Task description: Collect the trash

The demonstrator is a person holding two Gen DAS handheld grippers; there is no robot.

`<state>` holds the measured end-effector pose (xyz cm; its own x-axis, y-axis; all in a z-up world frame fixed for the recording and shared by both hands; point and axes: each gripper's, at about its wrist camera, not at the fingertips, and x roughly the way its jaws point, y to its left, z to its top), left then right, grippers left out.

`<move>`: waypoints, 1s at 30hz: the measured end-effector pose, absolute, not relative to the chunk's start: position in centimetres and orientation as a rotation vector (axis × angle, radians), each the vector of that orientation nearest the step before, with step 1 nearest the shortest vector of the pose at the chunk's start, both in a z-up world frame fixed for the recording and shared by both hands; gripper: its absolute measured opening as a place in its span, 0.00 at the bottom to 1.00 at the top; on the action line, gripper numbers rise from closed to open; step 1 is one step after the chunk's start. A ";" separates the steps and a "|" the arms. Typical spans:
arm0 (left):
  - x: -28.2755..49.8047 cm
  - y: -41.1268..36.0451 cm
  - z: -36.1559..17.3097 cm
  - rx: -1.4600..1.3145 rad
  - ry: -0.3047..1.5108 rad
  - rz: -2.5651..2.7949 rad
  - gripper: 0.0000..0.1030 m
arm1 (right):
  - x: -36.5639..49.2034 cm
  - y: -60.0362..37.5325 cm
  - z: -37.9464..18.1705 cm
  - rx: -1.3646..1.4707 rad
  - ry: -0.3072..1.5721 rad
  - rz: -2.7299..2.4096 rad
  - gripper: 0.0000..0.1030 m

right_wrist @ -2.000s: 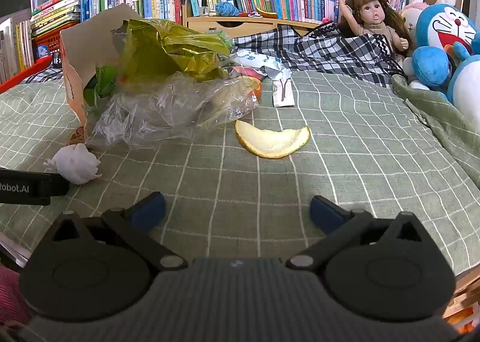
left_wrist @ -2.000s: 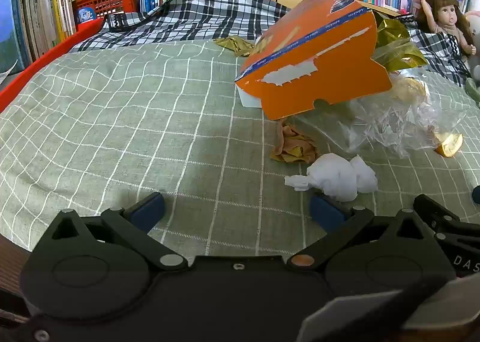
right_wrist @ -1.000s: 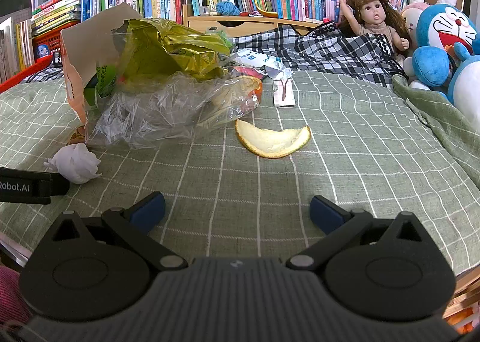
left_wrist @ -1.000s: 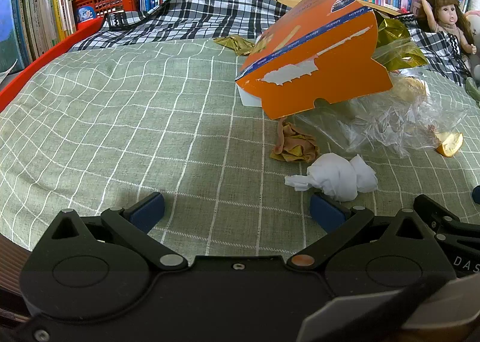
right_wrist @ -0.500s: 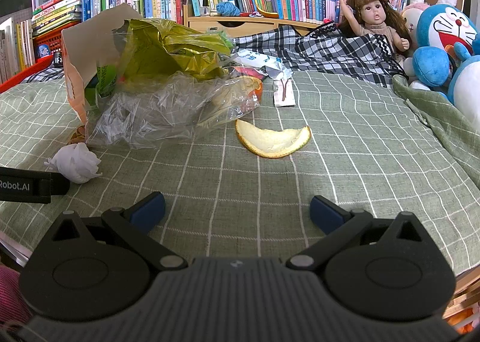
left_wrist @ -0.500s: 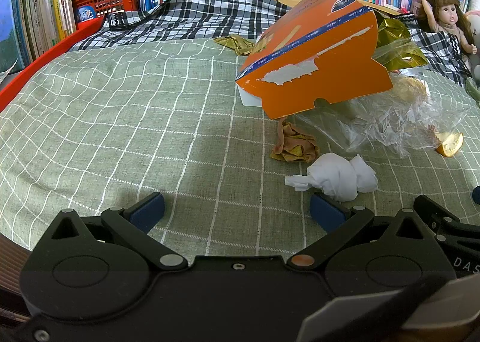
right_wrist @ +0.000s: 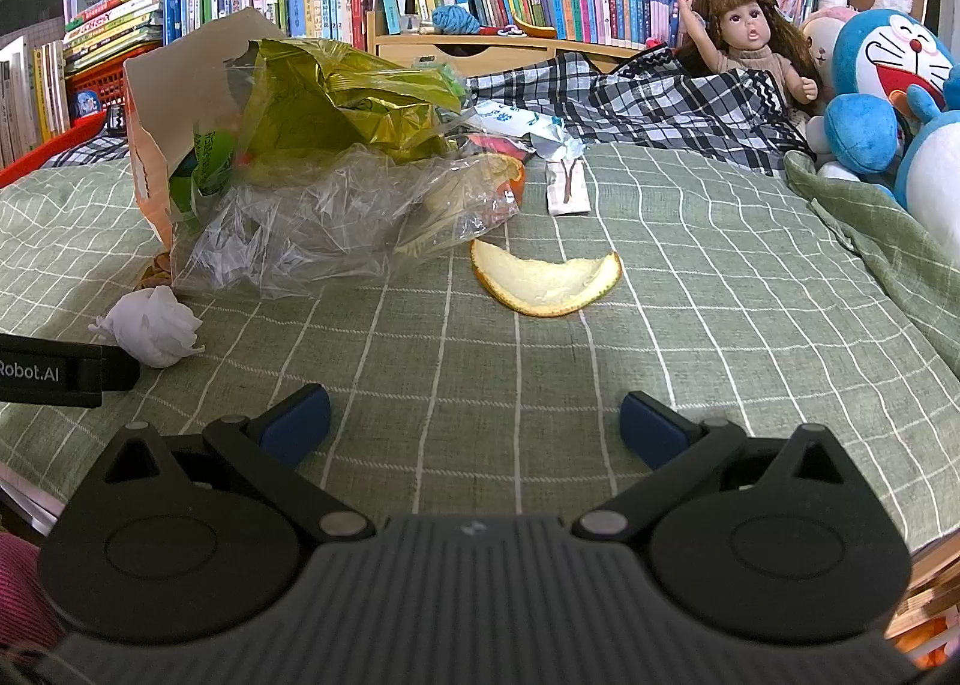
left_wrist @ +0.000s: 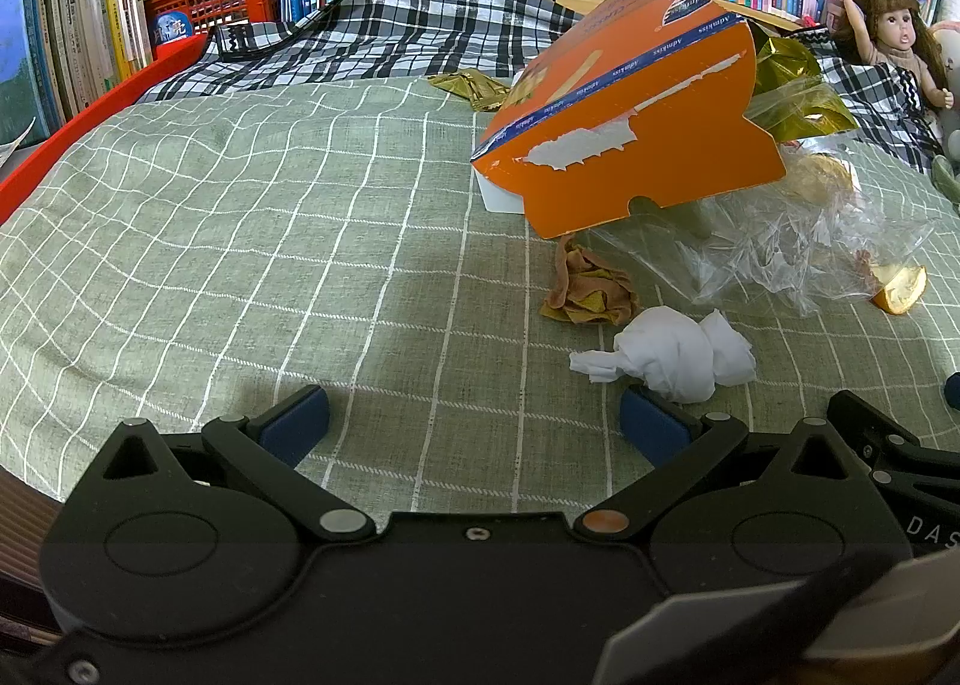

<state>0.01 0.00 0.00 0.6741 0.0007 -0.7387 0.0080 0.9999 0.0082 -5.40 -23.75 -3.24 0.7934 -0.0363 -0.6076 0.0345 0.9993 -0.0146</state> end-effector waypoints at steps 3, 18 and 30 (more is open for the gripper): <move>0.0 0.0 0.0 0.011 0.831 -0.004 1.00 | -5.4 -23.8 -3.2 -0.003 0.653 -0.038 1.00; 0.0 0.0 0.0 0.011 0.832 -0.004 1.00 | -5.5 -23.8 -3.3 -0.002 0.652 -0.039 1.00; -0.3 0.0 -0.1 0.010 0.821 -0.007 1.00 | -5.1 -23.9 -3.2 0.005 0.636 -0.046 1.00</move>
<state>-0.29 0.03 -0.07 0.6815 -0.0020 -0.7319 0.0097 0.9999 0.0064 -5.15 -23.86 -3.20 0.8032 -0.0419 -0.5942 0.0447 0.9990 -0.0099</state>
